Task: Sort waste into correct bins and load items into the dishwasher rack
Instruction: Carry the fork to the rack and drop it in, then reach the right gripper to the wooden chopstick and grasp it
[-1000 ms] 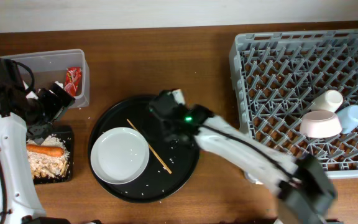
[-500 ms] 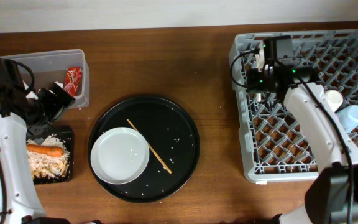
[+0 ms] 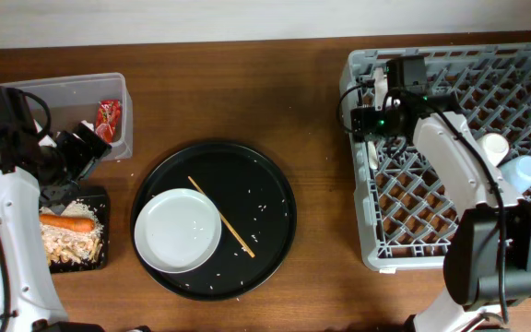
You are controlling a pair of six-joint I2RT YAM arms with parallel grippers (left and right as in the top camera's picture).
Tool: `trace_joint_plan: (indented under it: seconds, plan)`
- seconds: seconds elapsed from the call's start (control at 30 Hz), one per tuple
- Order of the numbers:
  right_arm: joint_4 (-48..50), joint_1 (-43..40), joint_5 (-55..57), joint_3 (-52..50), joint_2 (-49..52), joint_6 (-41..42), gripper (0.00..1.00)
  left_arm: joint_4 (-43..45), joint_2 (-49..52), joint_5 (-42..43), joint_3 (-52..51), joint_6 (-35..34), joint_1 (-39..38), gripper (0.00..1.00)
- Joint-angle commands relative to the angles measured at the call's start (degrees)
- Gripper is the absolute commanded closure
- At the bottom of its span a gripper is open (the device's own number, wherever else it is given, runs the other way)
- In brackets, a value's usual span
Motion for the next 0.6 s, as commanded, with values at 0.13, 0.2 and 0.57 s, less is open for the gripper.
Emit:
trace_joint_plan:
  seconds: [0.13, 0.2, 0.57]
  plan:
    - [-10.60, 2.86, -15.63, 7.17, -8.24, -2.75, 0.12, -0.04, -0.22, 0.39, 0.00, 0.09, 0.33, 0.01]
    - [-13.33, 7.67, -20.00, 7.15, -10.23, -4.92, 0.15, -0.04, -0.22, 0.39, 0.00, 0.09, 0.33, 0.01]
    - [0.24, 43.15, -5.75, -7.37, -3.63, 6.29, 0.43, -0.04, -0.22, 0.39, 0.00, 0.09, 0.33, 0.01]
